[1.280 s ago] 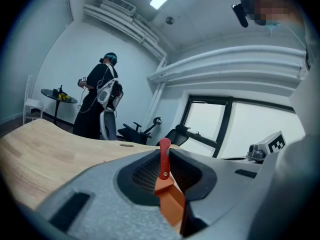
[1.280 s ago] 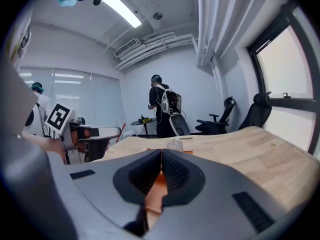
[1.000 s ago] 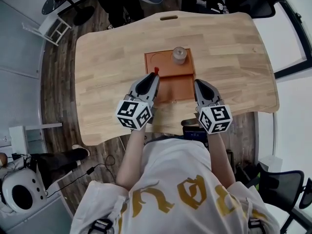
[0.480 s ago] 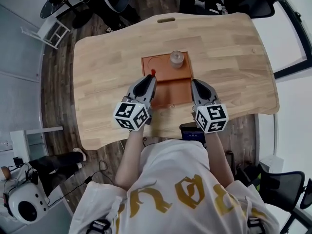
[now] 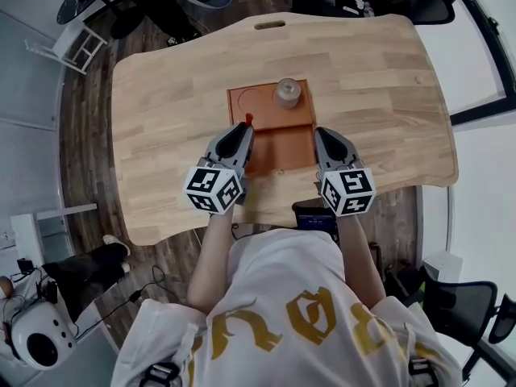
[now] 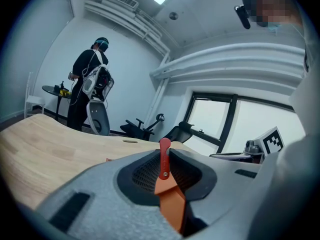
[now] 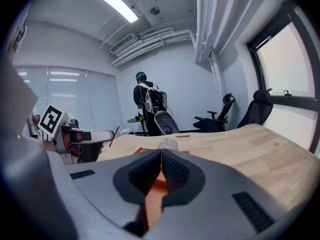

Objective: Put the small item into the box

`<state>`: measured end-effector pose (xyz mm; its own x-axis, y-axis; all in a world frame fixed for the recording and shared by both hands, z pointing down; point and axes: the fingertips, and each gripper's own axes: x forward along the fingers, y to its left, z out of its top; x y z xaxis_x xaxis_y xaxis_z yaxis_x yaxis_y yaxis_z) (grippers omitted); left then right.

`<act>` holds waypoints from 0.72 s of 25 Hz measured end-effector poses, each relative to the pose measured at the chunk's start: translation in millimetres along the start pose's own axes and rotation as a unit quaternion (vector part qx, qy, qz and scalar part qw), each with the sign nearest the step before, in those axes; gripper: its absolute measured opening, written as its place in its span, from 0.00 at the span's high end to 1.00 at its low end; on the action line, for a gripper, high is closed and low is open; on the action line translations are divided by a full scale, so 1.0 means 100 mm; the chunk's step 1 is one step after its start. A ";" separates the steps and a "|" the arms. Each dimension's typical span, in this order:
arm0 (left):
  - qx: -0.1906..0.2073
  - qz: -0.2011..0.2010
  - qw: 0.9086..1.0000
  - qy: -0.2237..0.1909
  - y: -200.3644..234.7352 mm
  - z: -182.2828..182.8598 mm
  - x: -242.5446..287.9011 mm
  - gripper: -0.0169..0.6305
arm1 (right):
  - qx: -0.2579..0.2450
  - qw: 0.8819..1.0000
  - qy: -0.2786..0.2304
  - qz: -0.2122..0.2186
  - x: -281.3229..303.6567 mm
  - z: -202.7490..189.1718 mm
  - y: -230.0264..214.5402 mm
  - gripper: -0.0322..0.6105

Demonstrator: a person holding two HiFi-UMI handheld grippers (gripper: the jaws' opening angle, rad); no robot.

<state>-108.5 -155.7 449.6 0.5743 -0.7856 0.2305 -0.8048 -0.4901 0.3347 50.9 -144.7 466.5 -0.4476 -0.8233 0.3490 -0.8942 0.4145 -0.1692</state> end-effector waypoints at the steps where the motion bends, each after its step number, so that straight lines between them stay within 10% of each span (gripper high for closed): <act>1: -0.002 0.001 1.000 0.001 0.01 -0.02 0.00 0.89 | -0.001 1.000 0.003 0.001 0.01 -0.02 0.00 0.93; 18: -0.017 0.007 0.998 0.053 0.14 -0.45 0.05 0.89 | 0.005 0.998 0.053 0.018 0.20 -0.33 -0.05 0.93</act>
<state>-110.6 -149.8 496.3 0.5764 -0.7477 0.3297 -0.8088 -0.4646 0.3604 46.1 -150.2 504.9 -0.4776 -0.7617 0.4378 -0.8774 0.4398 -0.1919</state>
